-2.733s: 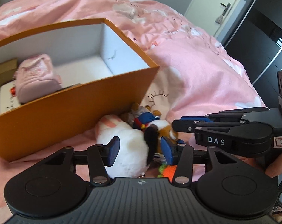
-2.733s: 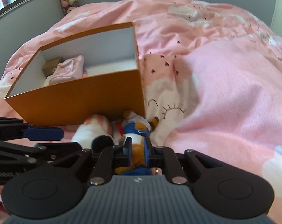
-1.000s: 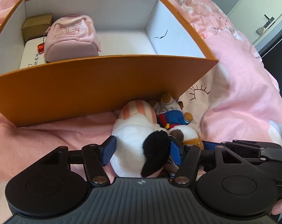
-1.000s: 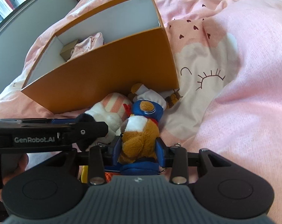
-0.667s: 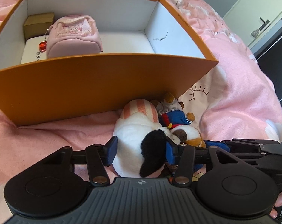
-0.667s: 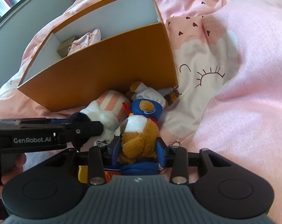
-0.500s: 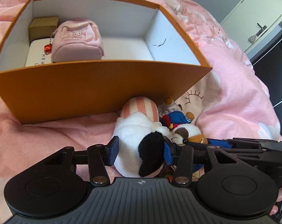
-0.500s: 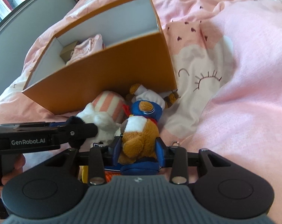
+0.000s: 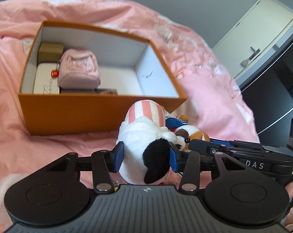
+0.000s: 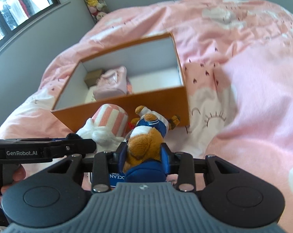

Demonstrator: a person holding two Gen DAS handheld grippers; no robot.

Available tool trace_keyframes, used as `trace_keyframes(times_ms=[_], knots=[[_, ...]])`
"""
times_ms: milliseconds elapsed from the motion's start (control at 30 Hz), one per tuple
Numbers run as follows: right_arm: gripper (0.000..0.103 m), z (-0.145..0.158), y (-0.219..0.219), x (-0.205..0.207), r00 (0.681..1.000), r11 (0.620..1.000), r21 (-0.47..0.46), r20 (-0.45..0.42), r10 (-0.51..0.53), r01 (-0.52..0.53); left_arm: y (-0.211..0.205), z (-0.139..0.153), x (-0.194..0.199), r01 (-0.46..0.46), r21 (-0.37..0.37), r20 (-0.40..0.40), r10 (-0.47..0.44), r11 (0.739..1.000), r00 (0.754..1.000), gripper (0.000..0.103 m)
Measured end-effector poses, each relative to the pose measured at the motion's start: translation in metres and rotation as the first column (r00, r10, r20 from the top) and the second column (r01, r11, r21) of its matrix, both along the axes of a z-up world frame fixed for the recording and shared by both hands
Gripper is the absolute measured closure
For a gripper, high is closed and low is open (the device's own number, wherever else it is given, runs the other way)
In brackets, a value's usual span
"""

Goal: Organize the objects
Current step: 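Carry both plush toys over the orange box with both grippers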

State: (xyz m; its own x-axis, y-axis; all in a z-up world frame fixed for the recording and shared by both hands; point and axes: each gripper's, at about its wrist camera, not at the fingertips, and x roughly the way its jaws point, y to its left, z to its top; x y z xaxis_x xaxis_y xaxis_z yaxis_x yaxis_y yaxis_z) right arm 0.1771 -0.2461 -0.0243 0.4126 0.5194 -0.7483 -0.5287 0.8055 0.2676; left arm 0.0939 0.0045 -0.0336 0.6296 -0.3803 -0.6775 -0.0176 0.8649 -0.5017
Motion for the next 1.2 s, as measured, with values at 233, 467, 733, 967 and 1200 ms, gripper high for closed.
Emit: trace_keyframes(times_ms=[233, 467, 733, 967, 1200], knots=[[0.065, 0.040, 0.007, -0.006, 0.993, 0.999, 0.036, 0.109, 0.033, -0.037, 0.016, 0.033, -0.003, -0.044, -0.049, 0.097, 0.049, 0.998, 0.994, 0.051], [0.065, 0.072, 0.023, 0.001, 0.974, 0.995, 0.067, 0.218, 0.055, -0.071, 0.033, 0.059, 0.010, -0.087, -0.073, 0.172, 0.098, 0.994, 0.980, 0.051], [0.065, 0.094, 0.043, 0.023, 0.955, 0.990, 0.110, 0.291, 0.054, -0.090, 0.047, 0.077, 0.036, -0.135, -0.078, 0.242, 0.150, 0.988, 0.959, 0.051], [0.065, 0.088, 0.057, 0.050, 0.955, 0.991, 0.108, 0.294, 0.039, -0.073, 0.054, 0.063, 0.067, -0.146, -0.098, 0.216, 0.164, 0.984, 0.963, 0.051], [0.065, 0.059, 0.069, 0.081, 0.974, 0.996, 0.067, 0.222, 0.043, -0.059, 0.062, 0.029, 0.099, -0.160, -0.120, 0.122, 0.175, 0.980, 0.977, 0.051]])
